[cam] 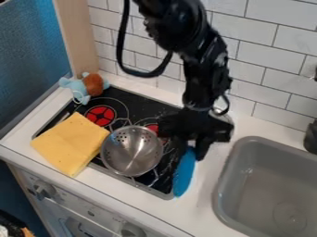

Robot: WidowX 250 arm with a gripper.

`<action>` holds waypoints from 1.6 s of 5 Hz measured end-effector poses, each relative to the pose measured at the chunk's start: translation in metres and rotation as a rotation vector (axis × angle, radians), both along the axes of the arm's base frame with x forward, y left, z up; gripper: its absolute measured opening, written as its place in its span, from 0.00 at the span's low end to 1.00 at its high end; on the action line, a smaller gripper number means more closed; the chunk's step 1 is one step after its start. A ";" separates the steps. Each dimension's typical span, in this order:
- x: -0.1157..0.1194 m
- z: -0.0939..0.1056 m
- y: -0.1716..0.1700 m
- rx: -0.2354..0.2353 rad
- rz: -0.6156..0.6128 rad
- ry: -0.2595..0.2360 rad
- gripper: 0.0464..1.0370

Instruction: Move the blue spoon to the left of the sink

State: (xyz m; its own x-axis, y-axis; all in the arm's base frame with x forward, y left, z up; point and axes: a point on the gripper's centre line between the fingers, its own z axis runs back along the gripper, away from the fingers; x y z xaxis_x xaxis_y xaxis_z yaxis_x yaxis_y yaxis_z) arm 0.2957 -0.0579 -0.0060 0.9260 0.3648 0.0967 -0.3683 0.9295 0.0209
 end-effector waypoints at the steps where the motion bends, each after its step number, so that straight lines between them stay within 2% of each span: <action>1: -0.012 -0.027 -0.004 0.005 -0.039 0.085 0.32; 2: -0.007 -0.042 -0.012 -0.014 -0.075 0.105 0.32; 3: -0.001 -0.053 -0.018 -0.014 -0.086 0.139 0.32; 4: 0.010 -0.054 -0.019 0.000 -0.067 0.145 0.29; 5: 0.016 -0.055 -0.019 0.007 -0.055 0.151 0.35; 6: 0.015 -0.055 -0.019 0.021 -0.025 0.160 0.63; 7: 0.012 -0.054 -0.018 0.025 -0.024 0.162 0.86; 8: 0.010 -0.053 -0.017 0.027 -0.010 0.161 0.95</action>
State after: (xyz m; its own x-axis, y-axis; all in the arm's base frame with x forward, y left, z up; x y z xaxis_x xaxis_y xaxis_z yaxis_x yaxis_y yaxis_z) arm 0.3056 -0.0745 -0.0589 0.9339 0.3550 -0.0434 -0.3492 0.9313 0.1036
